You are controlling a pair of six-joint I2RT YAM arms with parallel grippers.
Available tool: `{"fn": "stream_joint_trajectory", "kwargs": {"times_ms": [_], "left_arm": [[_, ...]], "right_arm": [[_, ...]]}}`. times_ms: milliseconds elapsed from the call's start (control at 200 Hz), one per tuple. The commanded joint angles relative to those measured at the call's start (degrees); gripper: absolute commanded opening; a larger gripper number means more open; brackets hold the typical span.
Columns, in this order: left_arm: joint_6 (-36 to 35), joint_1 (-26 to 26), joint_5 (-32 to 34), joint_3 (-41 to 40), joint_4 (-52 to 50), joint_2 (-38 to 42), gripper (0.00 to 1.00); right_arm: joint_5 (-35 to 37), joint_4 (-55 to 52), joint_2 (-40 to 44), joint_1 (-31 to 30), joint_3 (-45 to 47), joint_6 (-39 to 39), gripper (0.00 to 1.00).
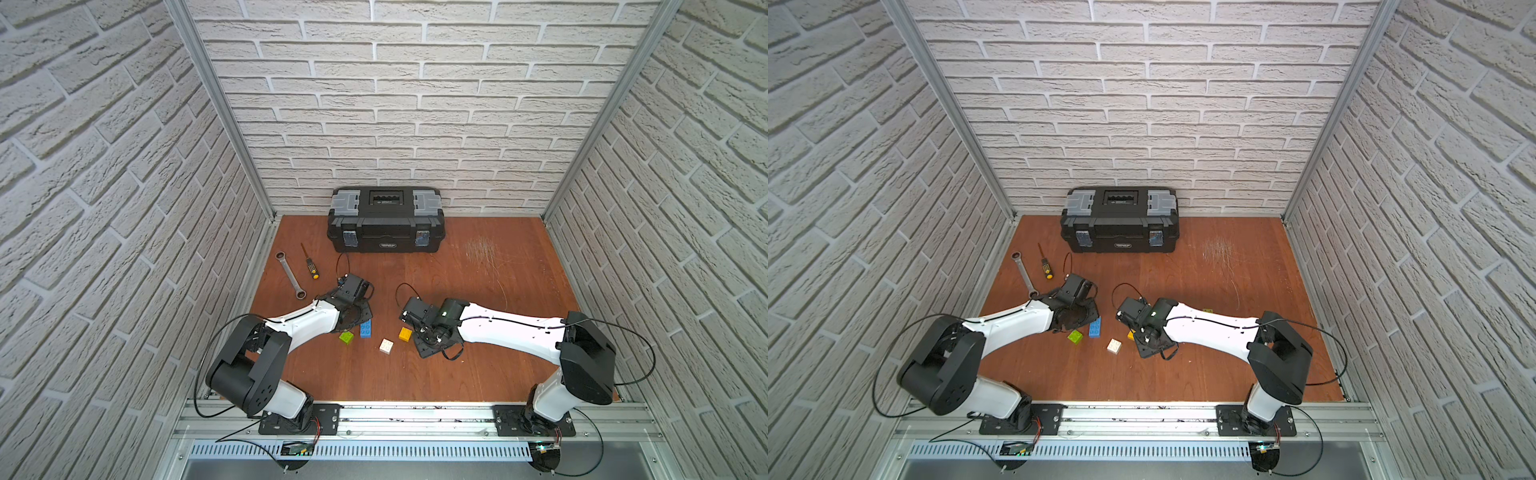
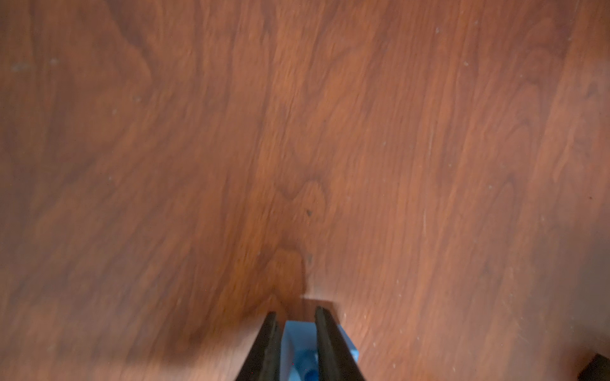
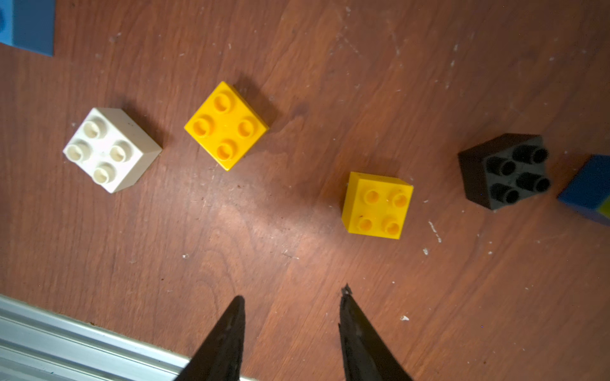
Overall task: Assemble the number 4 with lego
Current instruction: Move the lego brick at the center of the board.
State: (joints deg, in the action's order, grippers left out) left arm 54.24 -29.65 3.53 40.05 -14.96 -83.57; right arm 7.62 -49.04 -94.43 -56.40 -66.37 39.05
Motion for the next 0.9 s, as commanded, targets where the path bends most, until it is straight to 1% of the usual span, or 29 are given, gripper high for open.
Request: {"fn": "stream_joint_trajectory", "kwargs": {"times_ms": [0, 175, 320, 440, 510, 665, 725, 775, 810, 860, 895], "left_arm": [[0.3, -0.7, -1.1, -0.7, -0.8, 0.3, 0.23], [-1.0, -2.3, -3.3, 3.5, 0.4, -5.4, 0.22], [-2.6, -7.0, -5.2, 8.5, -0.2, -9.6, 0.20], [-3.6, -9.2, -6.3, 10.2, -1.1, -10.0, 0.18], [-3.3, -9.0, -4.7, 9.5, -2.8, -7.5, 0.19], [-2.1, -7.2, 1.7, 6.3, -10.4, 3.1, 0.22], [-1.6, -6.0, 2.6, 4.5, -12.6, 6.9, 0.23], [-1.1, -4.8, 2.6, 2.9, -14.0, 9.5, 0.21], [-0.8, -4.3, 2.5, 1.9, -14.9, 10.9, 0.19], [-0.5, -4.0, 2.4, 0.7, -15.9, 12.3, 0.16], [-0.4, -4.0, 2.2, 0.0, -16.3, 12.9, 0.14]], "right_arm": [[0.5, -0.1, 0.1, -0.1, -2.3, 0.6, 0.47], [1.8, -2.0, 1.1, 0.0, -2.7, 1.0, 0.46], [2.1, -1.7, 2.8, 0.3, -0.3, 2.4, 0.46], [1.9, -1.2, 3.5, 0.6, 0.7, 2.8, 0.46], [1.5, -0.8, 3.7, 0.6, 0.7, 2.6, 0.46], [-1.4, 1.6, 3.1, 0.6, 0.9, 0.7, 0.48], [-2.6, 2.6, 1.6, 0.6, 0.7, 0.0, 0.48], [-3.1, 3.4, -0.1, 0.7, 0.5, -0.5, 0.48], [-2.8, 3.3, -1.4, 0.8, -0.1, -0.8, 0.45], [-2.7, 3.2, -3.5, 1.2, -1.1, -1.2, 0.36], [-2.4, 3.3, -4.8, 1.5, -1.7, -1.4, 0.33]]}}
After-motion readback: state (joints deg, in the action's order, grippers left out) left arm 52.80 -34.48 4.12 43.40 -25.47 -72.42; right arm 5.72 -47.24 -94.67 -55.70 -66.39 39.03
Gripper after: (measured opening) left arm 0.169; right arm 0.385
